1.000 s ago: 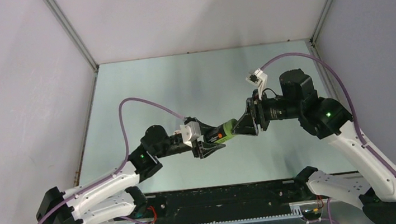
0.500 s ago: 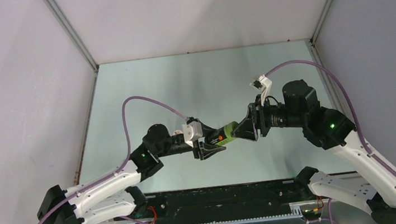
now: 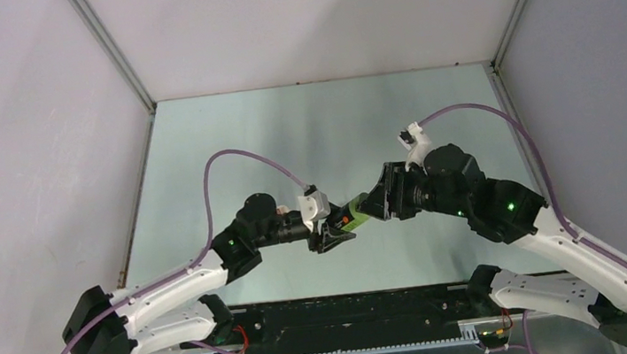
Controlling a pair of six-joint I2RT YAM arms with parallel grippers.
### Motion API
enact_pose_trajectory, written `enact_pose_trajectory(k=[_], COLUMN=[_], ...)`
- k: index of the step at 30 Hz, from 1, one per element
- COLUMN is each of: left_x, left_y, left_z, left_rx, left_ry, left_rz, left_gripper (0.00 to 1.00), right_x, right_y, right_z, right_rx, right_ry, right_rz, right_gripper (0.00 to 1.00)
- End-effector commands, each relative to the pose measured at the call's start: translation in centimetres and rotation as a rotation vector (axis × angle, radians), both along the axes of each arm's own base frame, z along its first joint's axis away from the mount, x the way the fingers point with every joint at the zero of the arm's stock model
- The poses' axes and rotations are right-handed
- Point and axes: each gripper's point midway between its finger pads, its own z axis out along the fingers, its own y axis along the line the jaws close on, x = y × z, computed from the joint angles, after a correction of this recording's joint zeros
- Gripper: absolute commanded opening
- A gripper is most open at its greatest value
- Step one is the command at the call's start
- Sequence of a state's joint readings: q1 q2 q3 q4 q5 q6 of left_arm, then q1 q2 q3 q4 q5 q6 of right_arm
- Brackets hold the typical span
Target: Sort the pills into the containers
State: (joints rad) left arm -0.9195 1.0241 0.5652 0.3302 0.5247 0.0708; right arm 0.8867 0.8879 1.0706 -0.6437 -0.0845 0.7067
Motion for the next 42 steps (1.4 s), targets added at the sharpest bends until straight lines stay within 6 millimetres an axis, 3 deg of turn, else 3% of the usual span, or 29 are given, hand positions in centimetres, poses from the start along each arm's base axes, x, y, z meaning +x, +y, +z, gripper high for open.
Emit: enact_pose_trajectory(k=[1,7,15,19,29,37,42], left_x=[0.3,0.4,0.3,0.4,1.0,1.4,1.4], left_y=[-1.3,-1.4,-0.9,-0.9,-0.8,-0.8,-0.7], left_z=[8.8,8.1,7.0,6.7,6.0,5.1,5.2], left_rx=[-0.244,-0.238,-0.218,-0.211,-0.212,-0.214,-0.23], left_ry=[-0.217,-0.201,-0.18,-0.173,-0.165,-0.143,-0.138], left_rz=[-0.025,-0.023,-0.01,-0.005,0.032,0.064,0.064], left_gripper=[0.0,0.0,0.0,0.0,0.0,0.0,0.0], right_x=[0.0,0.7,1.8,2.0,3.4,4.4,4.7], right_y=[1.4,1.4,1.0,1.5,0.2,-0.4,-0.8], right_z=[-0.8,-0.9,1.4,0.4,-0.3,0.2,1.1], right_rx=[0.037,0.017,0.078,0.039,-0.036,-0.048,-0.031], right_ry=[0.077,0.04,-0.049,-0.049,-0.073,-0.11,-0.143], right_rz=[-0.061,-0.099,-0.193,-0.209,-0.376,-0.442,-0.443], right_gripper=[0.37,0.39,0.35,0.37,0.4,0.58,0.62])
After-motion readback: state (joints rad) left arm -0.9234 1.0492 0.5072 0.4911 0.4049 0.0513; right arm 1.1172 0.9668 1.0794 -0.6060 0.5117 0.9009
